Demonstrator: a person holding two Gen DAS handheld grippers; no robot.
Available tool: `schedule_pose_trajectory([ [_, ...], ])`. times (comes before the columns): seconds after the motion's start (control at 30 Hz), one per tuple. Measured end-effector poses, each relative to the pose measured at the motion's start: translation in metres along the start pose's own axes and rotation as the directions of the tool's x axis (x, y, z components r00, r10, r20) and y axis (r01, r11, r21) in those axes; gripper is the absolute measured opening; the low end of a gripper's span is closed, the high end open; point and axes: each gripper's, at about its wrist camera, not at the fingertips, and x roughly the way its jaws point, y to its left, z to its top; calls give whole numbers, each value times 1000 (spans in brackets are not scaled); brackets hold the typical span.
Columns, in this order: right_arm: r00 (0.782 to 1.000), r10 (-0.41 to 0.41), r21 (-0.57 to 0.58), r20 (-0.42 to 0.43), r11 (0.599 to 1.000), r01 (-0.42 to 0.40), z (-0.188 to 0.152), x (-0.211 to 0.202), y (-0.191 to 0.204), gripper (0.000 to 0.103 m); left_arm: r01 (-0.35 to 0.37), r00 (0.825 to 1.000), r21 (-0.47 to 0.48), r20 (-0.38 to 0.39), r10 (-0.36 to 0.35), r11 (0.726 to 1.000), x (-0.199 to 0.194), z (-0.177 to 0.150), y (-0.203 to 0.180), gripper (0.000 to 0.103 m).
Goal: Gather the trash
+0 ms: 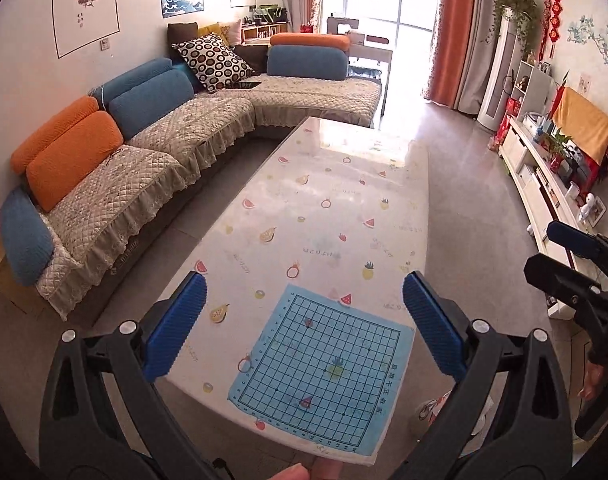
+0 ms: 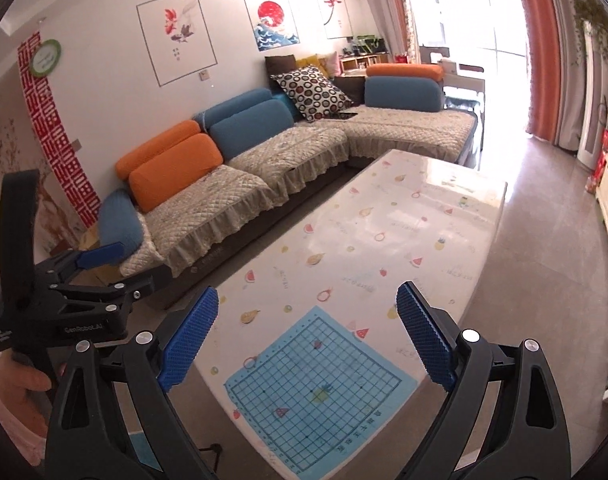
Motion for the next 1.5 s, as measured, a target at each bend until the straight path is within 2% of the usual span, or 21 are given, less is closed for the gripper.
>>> schedule_pose_trajectory([
  [0.07,998,-57,-22,-11,998,57,-5,4,2,91,2,1000,12,-8,-2,1000,1,-1,-1,96],
  [0.2,994,-96,28,-52,995,98,-25,23,-4,91,-18,999,33,-38,19,999,12,-10,0,96],
  [0.33,990,-98,122,-106,986,110,-51,49,-7,91,-40,996,53,-79,44,998,26,-23,4,96],
  [0.6,975,-107,145,-194,980,137,-83,84,19,91,-98,988,113,-112,111,989,40,-41,15,96],
  [0.87,964,-111,135,-240,980,146,-98,106,34,91,-42,986,84,-158,55,996,59,-55,30,96],
  [1.07,951,-128,134,-282,976,171,-114,126,34,91,0,978,41,-206,8,999,87,-62,44,96],
  [1.33,926,-140,98,-350,978,185,-136,153,41,91,-15,969,50,-246,26,999,120,-74,52,96],
  [1.5,921,-135,96,-366,979,181,-138,159,43,91,-9,966,66,-256,26,998,134,-72,52,96],
])
